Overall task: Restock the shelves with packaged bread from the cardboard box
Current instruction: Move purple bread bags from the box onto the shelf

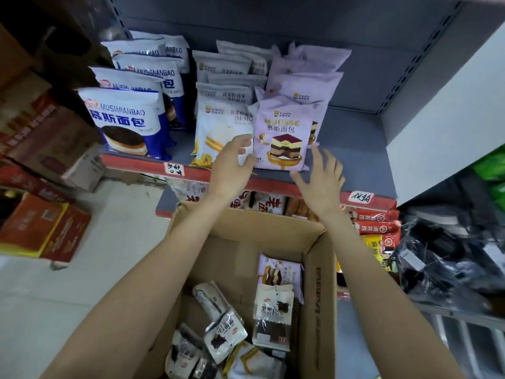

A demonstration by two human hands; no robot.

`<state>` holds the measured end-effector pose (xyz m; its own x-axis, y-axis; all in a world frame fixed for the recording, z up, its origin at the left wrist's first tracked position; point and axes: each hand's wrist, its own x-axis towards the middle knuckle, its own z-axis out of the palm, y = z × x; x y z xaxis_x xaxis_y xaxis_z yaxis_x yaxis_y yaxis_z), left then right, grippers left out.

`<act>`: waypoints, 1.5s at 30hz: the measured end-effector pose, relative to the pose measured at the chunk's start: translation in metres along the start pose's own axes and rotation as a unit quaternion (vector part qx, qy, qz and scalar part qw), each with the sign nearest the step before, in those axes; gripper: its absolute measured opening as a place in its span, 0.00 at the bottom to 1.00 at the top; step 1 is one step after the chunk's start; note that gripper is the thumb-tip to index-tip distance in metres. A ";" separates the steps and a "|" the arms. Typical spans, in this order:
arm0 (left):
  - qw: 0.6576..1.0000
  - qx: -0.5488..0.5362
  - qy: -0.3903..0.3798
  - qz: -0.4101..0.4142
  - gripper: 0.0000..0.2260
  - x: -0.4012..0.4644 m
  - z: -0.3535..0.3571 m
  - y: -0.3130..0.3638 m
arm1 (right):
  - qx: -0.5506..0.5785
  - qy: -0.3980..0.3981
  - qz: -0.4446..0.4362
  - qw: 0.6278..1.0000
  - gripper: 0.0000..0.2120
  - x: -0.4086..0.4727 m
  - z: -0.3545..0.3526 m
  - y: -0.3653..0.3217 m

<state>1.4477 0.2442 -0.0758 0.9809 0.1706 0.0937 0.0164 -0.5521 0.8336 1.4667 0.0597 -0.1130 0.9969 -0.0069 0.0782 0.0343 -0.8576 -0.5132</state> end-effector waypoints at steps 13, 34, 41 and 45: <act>0.963 0.202 -0.172 -0.036 0.10 -0.135 0.016 -0.168 | 0.059 -0.140 -0.008 0.988 0.08 -0.163 0.121 0.066; 0.933 0.248 -0.221 -0.141 0.12 -0.226 0.073 -0.342 | -0.289 -0.388 -0.022 0.875 0.29 -0.118 0.304 0.164; 0.933 0.252 -0.211 -0.146 0.10 -0.222 0.076 -0.338 | -0.110 -0.618 -0.079 0.775 0.29 -0.077 0.280 0.158; 0.931 0.246 -0.222 -0.152 0.12 -0.219 0.075 -0.331 | -0.130 -0.579 -0.032 0.804 0.44 -0.080 0.272 0.161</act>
<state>1.2414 0.3288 -0.4132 0.8984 0.0856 -0.4308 0.2855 -0.8592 0.4246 1.4116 0.0625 -0.4345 0.3956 0.3958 -0.8288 0.2225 -0.9168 -0.3316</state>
